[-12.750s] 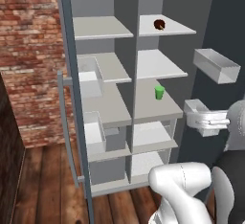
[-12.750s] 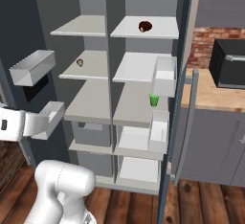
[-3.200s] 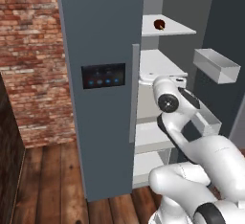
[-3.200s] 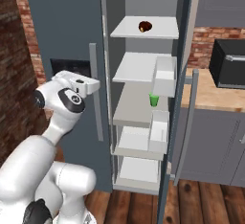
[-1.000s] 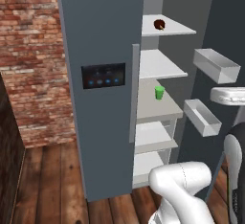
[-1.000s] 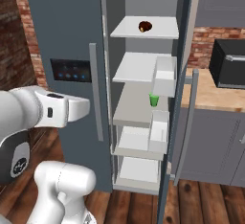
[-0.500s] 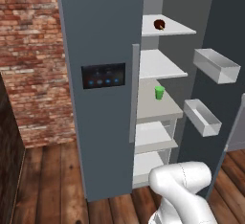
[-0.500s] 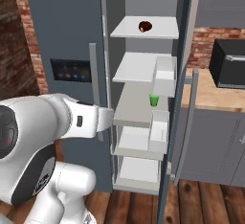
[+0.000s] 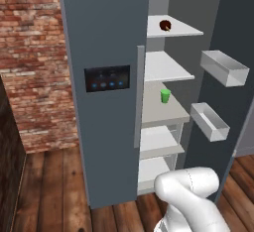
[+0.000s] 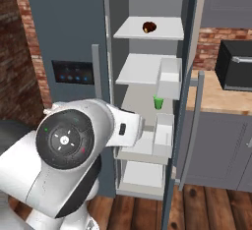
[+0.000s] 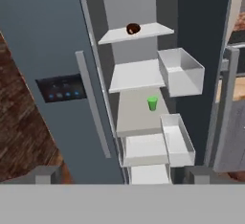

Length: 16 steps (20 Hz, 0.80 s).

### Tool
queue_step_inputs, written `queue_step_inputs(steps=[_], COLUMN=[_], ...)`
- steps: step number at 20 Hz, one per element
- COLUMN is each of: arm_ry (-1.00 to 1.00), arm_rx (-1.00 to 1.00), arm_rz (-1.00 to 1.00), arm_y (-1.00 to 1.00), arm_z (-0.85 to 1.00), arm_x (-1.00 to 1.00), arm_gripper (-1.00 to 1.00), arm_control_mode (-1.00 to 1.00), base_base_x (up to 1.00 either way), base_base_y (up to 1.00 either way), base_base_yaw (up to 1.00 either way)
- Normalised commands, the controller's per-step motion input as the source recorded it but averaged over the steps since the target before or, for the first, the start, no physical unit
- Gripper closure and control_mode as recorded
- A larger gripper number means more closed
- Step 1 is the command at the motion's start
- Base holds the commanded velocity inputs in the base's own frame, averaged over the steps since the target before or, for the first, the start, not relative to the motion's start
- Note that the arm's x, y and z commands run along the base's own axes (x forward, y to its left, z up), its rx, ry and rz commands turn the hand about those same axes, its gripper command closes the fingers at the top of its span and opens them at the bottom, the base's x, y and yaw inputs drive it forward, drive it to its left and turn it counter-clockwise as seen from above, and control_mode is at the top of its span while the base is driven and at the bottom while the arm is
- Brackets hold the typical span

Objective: Pick up the frozen steak from the freezer, place it on any shelf in the fridge, and close the fridge and freezer doors when done.

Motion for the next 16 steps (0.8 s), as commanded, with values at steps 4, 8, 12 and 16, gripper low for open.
queue_step_inputs(steps=[4, 8, 12, 16], arm_ry=[0.00, 0.00, 0.00, 0.00], arm_rx=[0.20, 0.29, 0.26, 0.17], arm_rz=[0.02, 0.00, 0.01, 0.03], arm_y=[-0.35, -0.31, -0.17, -0.18], arm_z=[-0.08, -0.15, -0.15, -0.07], arm_x=[0.20, 0.19, 0.15, 0.13], arm_gripper=[-1.00, -1.00, -1.00, -1.00], arm_control_mode=[-1.00, -1.00, -1.00, -1.00], base_base_x=[0.00, 0.00, 0.00, 0.00], base_base_y=[0.00, 0.00, 0.00, 0.00], base_base_yaw=[0.00, 0.00, 0.00, 0.00])
